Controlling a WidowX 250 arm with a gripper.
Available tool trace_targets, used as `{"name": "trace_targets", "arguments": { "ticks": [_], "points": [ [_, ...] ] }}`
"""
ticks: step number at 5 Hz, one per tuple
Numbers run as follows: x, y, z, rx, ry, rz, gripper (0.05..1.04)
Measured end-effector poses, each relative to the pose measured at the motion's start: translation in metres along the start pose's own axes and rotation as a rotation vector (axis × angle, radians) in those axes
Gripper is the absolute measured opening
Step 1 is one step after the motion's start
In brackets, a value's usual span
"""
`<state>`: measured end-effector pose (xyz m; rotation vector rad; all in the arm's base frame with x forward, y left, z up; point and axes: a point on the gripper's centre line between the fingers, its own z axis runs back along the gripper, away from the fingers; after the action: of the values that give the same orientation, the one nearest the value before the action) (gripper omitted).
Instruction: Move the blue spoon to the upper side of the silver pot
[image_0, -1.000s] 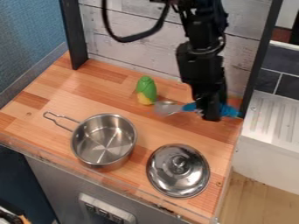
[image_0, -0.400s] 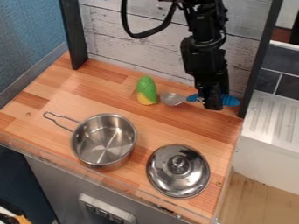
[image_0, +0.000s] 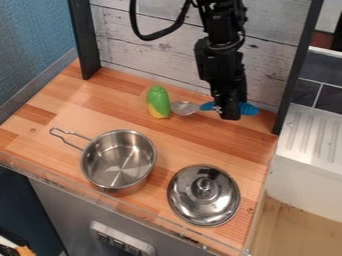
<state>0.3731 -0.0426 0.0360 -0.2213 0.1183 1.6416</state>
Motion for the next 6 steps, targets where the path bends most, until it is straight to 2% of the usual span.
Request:
{"name": "trace_targets", "arguments": {
  "ticks": [1,2,3,4,6],
  "points": [
    [0.023,0.006,-0.005,0.009,-0.049,0.054,0.434],
    [0.039,0.009,0.006,-0.015,-0.106,0.1,0.434],
    [0.057,0.01,0.008,-0.019,-0.154,0.137,0.434],
    [0.073,0.009,0.012,-0.028,-0.176,0.175,0.434],
    [0.097,0.0,0.012,-0.022,-0.18,0.247,0.434]
  ]
}}
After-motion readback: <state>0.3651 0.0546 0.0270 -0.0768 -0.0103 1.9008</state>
